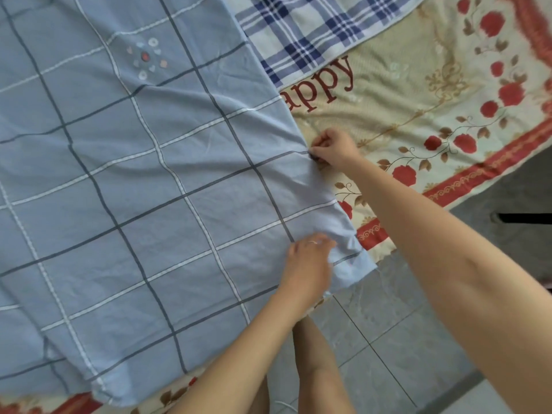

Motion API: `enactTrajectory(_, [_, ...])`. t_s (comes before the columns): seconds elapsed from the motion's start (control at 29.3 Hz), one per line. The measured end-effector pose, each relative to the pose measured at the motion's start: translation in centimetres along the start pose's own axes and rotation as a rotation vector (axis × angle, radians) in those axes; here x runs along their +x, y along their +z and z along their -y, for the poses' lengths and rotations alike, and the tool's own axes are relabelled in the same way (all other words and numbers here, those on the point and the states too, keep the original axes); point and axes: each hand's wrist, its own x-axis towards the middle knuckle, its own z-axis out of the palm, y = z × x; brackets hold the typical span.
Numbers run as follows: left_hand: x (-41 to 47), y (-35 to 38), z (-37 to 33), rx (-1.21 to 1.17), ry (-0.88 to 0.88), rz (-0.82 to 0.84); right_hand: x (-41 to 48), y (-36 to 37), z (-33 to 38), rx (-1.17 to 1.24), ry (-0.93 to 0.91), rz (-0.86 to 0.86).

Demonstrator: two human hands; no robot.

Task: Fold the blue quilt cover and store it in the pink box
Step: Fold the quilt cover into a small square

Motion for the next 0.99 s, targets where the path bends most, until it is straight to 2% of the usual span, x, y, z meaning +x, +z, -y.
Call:
enactTrajectory(0.1, [-2.1, -0.9, 4.2, 0.061, -0.162, -0.136, -3.3, 0.6, -1.8, -0.088, -0.116, -0.19])
enactTrajectory(0.17, [-3.4, -1.2, 7.2, 0.187, -0.182, -0.132, -6.7, 1.6, -3.2, -0.272, -0.333, -0.271])
enactTrajectory(0.27, [-5.3, -1.1, 10.4, 0.366, -0.149, -0.048, -12.3, 4.2, -6.2, -0.637, -0.59, -0.129])
enactTrajectory(0.38, [-7.0, -0.8, 12.3, 0.467, -0.076, -0.026, -16.5, 6.7, -10.4, -0.91, -0.505, 0.127])
enactTrajectory(0.44, [-7.2, -0.8, 12.9, 0.494, -0.035, -0.056, -17.7, 7.3, -12.6, -1.0, -0.436, 0.142])
enactTrajectory(0.55, [-7.1, -0.5, 12.8, 0.471, 0.006, -0.067, -18.1, 6.5, -14.2, -0.916, -0.422, 0.084])
enactTrajectory(0.72, [-7.1, -1.0, 13.0, 0.424, 0.064, -0.033, -17.4, 4.7, -14.7, -0.779, -0.417, 0.248])
enactTrajectory(0.85, [-7.4, -1.6, 11.9, 0.478, -0.096, 0.141, -17.1, 4.7, -14.2, -0.771, -0.438, 0.273])
enactTrajectory(0.92, [-7.3, -1.5, 12.1, 0.386, -0.241, 0.247, -16.9, 4.7, -13.9, -0.814, -0.314, 0.272])
enactTrajectory(0.99, [-7.3, -1.1, 12.4, 0.281, -0.305, 0.211, -16.8, 4.4, -13.0, -0.863, -0.174, 0.361])
